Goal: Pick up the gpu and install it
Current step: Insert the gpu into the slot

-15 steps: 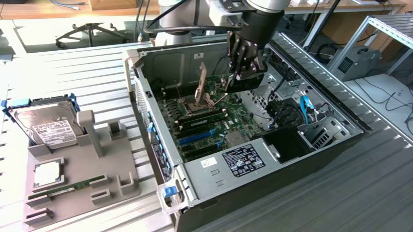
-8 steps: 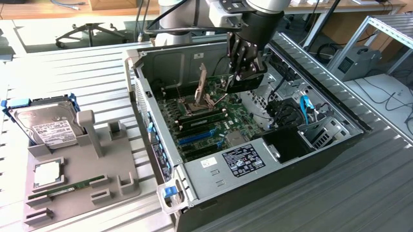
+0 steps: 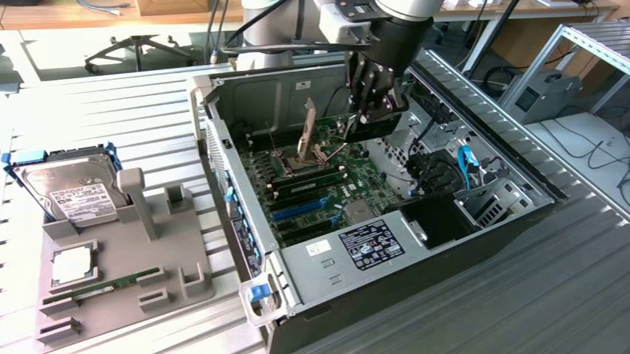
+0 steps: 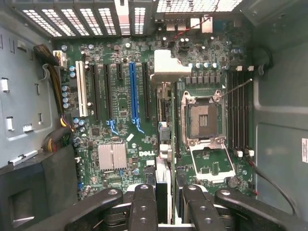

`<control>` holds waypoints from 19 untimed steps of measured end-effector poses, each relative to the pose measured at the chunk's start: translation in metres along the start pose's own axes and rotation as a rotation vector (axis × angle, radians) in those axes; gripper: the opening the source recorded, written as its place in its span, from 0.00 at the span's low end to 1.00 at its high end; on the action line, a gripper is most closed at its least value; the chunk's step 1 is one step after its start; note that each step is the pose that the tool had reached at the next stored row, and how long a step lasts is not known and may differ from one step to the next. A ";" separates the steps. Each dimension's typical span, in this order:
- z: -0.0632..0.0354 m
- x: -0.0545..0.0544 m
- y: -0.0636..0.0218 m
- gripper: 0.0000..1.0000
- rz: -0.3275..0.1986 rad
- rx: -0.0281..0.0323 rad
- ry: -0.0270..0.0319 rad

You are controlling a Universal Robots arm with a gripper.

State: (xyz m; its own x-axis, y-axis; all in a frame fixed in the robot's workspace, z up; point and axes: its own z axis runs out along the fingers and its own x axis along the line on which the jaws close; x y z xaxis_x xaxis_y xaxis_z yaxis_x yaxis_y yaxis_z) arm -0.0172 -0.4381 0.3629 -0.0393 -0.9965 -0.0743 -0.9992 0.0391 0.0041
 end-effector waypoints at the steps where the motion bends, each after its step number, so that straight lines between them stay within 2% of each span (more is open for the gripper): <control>1: 0.0000 0.000 0.0000 0.26 -0.012 -0.0009 0.0001; 10: 0.0001 0.000 0.0000 0.26 -0.128 -0.0094 0.0005; 19: 0.0010 0.001 0.0035 0.26 -0.129 -0.0096 0.0005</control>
State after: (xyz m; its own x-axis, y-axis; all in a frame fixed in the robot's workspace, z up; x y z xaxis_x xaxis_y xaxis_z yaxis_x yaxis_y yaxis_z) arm -0.0207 -0.4385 0.3619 0.0895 -0.9932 -0.0744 -0.9959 -0.0901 0.0040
